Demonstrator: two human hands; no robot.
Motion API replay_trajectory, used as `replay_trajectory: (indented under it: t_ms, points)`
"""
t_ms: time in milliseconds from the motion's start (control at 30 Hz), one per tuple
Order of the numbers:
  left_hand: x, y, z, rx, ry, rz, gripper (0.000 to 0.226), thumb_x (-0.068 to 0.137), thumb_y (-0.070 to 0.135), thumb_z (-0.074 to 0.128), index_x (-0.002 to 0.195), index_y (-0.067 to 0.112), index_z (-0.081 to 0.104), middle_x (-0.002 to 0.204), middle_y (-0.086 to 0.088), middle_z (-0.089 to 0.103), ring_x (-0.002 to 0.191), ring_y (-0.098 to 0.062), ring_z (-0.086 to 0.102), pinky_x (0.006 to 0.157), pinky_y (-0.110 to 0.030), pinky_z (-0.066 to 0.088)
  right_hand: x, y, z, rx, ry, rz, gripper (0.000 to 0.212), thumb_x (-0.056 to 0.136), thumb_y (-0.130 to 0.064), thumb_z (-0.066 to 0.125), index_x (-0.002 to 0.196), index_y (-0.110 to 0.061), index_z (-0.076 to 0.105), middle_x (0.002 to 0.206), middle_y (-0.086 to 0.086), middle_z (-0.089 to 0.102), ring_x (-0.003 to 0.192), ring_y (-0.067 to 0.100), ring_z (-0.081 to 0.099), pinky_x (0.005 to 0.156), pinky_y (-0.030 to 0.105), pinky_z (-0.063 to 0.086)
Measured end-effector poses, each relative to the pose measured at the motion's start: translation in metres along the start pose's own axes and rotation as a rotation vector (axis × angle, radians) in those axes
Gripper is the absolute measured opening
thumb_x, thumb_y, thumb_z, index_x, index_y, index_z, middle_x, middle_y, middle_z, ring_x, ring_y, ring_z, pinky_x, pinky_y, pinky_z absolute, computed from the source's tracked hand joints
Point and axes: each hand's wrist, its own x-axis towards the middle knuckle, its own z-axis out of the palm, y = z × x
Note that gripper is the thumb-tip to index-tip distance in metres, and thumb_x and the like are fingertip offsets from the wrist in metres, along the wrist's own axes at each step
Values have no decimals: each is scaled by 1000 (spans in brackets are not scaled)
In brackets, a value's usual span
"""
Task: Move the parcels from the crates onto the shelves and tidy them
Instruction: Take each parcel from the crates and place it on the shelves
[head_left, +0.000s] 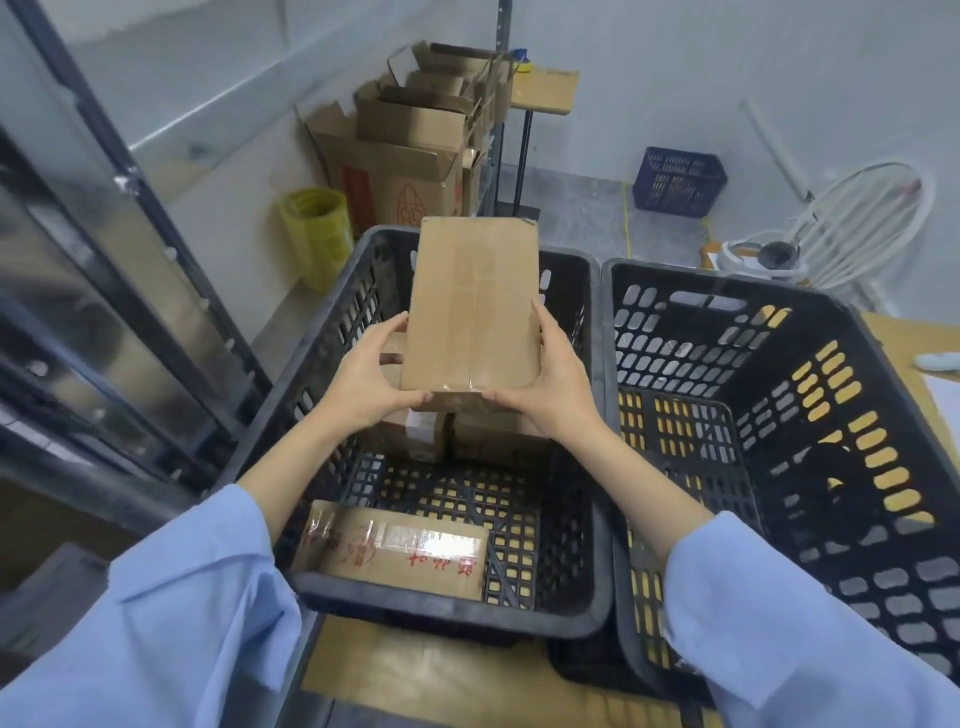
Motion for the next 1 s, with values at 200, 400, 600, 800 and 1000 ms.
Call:
replay_trajectory:
  t_ms: [200, 400, 600, 800, 1000]
  points:
    - [-14, 25, -15, -16, 53, 88, 103, 71, 20, 86, 154, 22, 24, 152, 2, 31, 127, -9, 38, 107, -36, 42, -10, -18, -15, 26, 88, -90, 124, 62, -35, 92, 157, -25, 13, 159, -7, 26, 145, 13, 28, 116, 50, 33]
    - [-27, 51, -15, -137, 86, 37, 102, 77, 26, 82, 156, 23, 17, 147, 4, 23, 125, -11, 36, 107, -28, 34, -20, -29, -28, 60, 98, -138, 126, 63, -31, 92, 158, -21, 9, 157, -3, 26, 141, 11, 32, 115, 44, 35]
    - [-52, 64, -12, -229, 151, 82, 83, 78, 25, 81, 143, 31, 29, 145, 5, 29, 127, -17, 41, 102, -34, 43, -33, -37, -36, 172, 62, -122, 108, 79, -26, 81, 158, -20, 8, 149, 1, 21, 138, 12, 30, 116, 45, 33]
    - [-80, 78, -13, -284, 153, 69, 81, 81, 21, 79, 144, 27, 28, 150, 7, 32, 128, -17, 45, 98, -29, 45, -50, -38, -46, 260, 75, -155, 81, 83, -33, 78, 148, -27, 30, 142, -6, 25, 129, 13, 39, 108, 47, 44]
    - [-121, 105, -7, -320, 160, 69, 92, 81, 23, 77, 147, 47, 17, 140, 10, 28, 137, -13, 36, 112, -31, 33, -84, -42, -63, 372, 40, -184, 83, 82, -29, 79, 145, -28, 24, 142, -12, 36, 129, 14, 42, 109, 47, 41]
